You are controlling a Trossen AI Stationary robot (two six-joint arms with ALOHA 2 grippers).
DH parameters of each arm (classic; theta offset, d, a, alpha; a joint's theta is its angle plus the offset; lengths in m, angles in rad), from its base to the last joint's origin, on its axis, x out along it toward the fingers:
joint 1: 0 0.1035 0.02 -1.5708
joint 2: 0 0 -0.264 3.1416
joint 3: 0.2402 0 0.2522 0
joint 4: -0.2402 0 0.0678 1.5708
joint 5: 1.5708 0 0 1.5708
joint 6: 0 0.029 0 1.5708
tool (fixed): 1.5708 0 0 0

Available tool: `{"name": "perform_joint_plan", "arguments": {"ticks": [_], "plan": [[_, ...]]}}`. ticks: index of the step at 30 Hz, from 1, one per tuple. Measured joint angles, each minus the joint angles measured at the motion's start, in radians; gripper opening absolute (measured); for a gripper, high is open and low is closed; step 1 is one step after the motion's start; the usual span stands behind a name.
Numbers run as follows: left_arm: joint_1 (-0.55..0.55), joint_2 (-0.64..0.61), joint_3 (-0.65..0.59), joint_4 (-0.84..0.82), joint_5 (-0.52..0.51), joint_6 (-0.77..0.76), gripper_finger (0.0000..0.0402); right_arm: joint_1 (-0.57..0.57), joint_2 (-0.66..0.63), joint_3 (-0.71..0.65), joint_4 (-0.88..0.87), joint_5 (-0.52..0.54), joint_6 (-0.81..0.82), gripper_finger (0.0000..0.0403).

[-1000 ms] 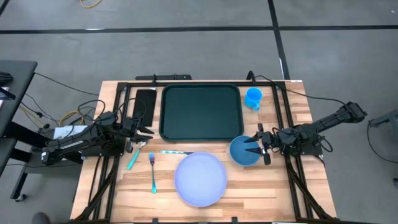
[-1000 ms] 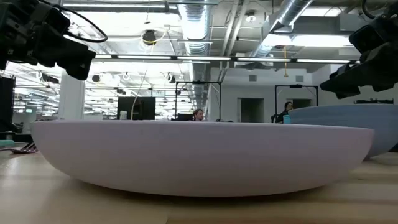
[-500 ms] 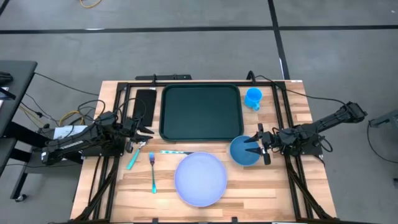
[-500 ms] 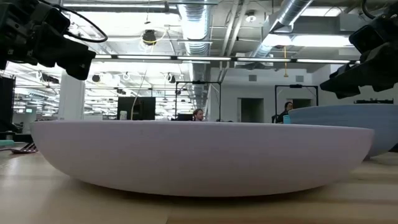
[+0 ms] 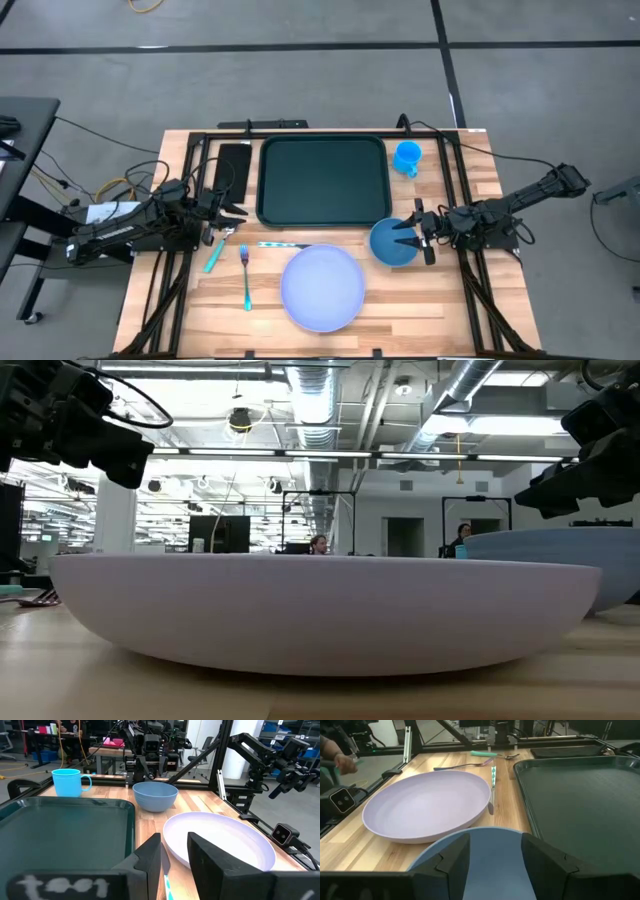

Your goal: Set up tray

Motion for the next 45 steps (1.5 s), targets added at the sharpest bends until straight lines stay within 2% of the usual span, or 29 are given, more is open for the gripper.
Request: {"name": "perform_joint_plan", "arguments": {"ticks": [12,14,17,22,29,32,37,40,45], "plan": [[0.000,0.000,0.000,0.000,0.000,0.000,0.0084,-0.001,0.000,0.000,0.001,0.001,0.000,0.0170],[0.000,0.000,0.000,0.000,0.000,0.000,0.0084,-0.009,-0.001,0.001,0.018,0.032,-0.009,0.0170],[0.000,0.000,0.000,0.000,0.000,0.000,0.0084,-0.028,-0.001,0.004,0.018,0.089,-0.124,0.0170],[0.000,0.000,0.000,0.000,0.000,0.000,0.0084,-0.054,-0.001,0.004,-0.003,0.085,-0.280,0.0170],[0.000,0.000,0.000,0.000,0.000,0.000,0.0084,-0.061,-0.001,0.006,0.012,0.083,-0.302,0.0170],[0.000,0.000,0.000,0.000,0.000,0.000,0.0084,-0.064,-0.001,0.006,0.099,0.083,-0.268,0.0170],[0.000,0.000,0.000,0.000,0.000,0.000,0.0084,-0.070,-0.001,0.008,0.364,0.081,-0.268,0.0170],[0.000,0.000,0.000,0.000,0.000,0.000,0.0084,-0.083,-0.001,0.009,0.532,0.093,-0.367,0.0170],[0.000,0.000,0.000,0.000,0.000,0.000,0.0084,-0.115,-0.001,0.010,0.764,0.203,-0.512,0.0170]]}}
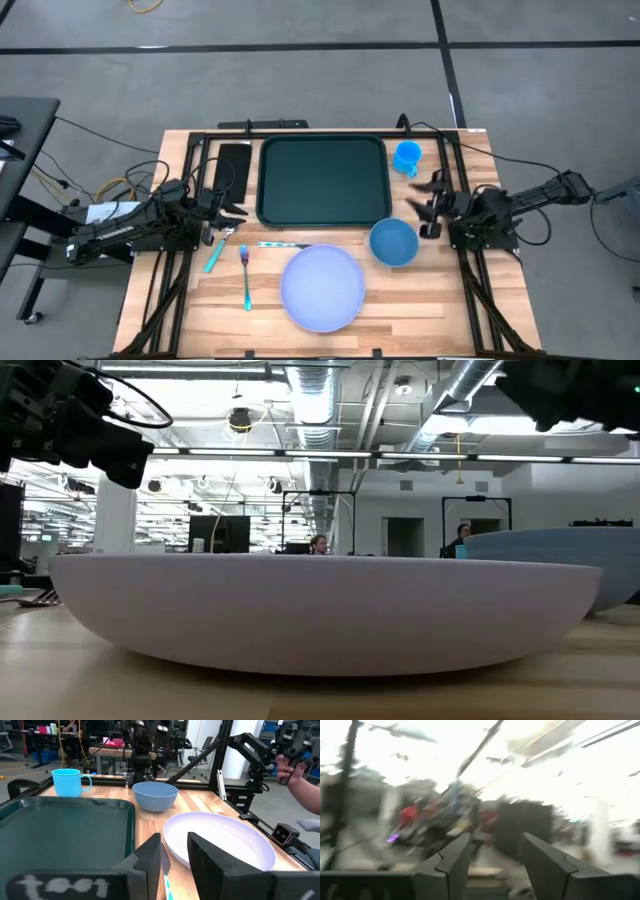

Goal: Set up tray
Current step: Put the blue cup on the top left of the black tray

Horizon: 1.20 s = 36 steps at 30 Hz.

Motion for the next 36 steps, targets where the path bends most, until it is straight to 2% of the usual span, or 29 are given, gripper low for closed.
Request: {"name": "perform_joint_plan", "arguments": {"ticks": [3,5,9,11,13,15,18,21,24,27,29,33,36], "plan": [[0.000,0.000,0.000,0.000,0.000,0.000,0.0084,-0.029,0.000,0.000,0.106,0.058,-0.091,0.0169],[0.000,0.000,0.000,0.000,0.000,0.000,0.0084,-0.053,0.000,0.000,0.169,0.056,-0.113,0.0168],[0.000,0.000,0.000,0.000,0.000,0.000,0.0084,-0.098,0.000,0.005,0.245,-0.045,0.002,0.0161],[0.000,0.000,0.000,0.000,0.000,0.000,0.0084,-0.122,0.003,0.035,0.216,-0.022,0.041,0.0156],[0.000,0.000,0.000,0.000,0.000,0.000,0.0084,-0.143,0.012,0.092,0.083,0.038,0.070,0.0153],[0.000,0.000,0.000,0.000,0.000,0.000,0.0084,-0.163,0.031,0.179,-0.151,0.127,0.116,0.0151],[0.000,0.000,0.000,0.000,0.000,0.000,0.0084,-0.203,0.086,0.352,-0.577,0.270,0.253,0.0151],[0.000,0.000,0.000,0.000,0.000,0.000,0.0084,-0.266,0.162,0.538,-1.055,0.312,0.456,0.0152],[0.000,0.000,0.000,0.000,0.000,0.000,0.0084,-0.353,0.240,0.705,-1.456,0.224,0.683,0.0154],[0.000,0.000,0.000,0.000,0.000,0.000,0.0084,-0.451,0.309,0.819,-1.703,0.070,0.817,0.0154],[0.000,0.000,0.000,0.000,0.000,0.000,0.0084,-0.518,0.352,0.868,-1.788,-0.040,0.851,0.0154],[0.000,0.000,0.000,0.000,0.000,0.000,0.0084,-0.652,0.430,0.922,-1.845,-0.244,0.852,0.0154],[0.000,0.000,0.000,0.000,0.000,0.000,0.0084,-0.743,0.499,0.936,-1.885,-0.342,0.803,0.0157]]}}
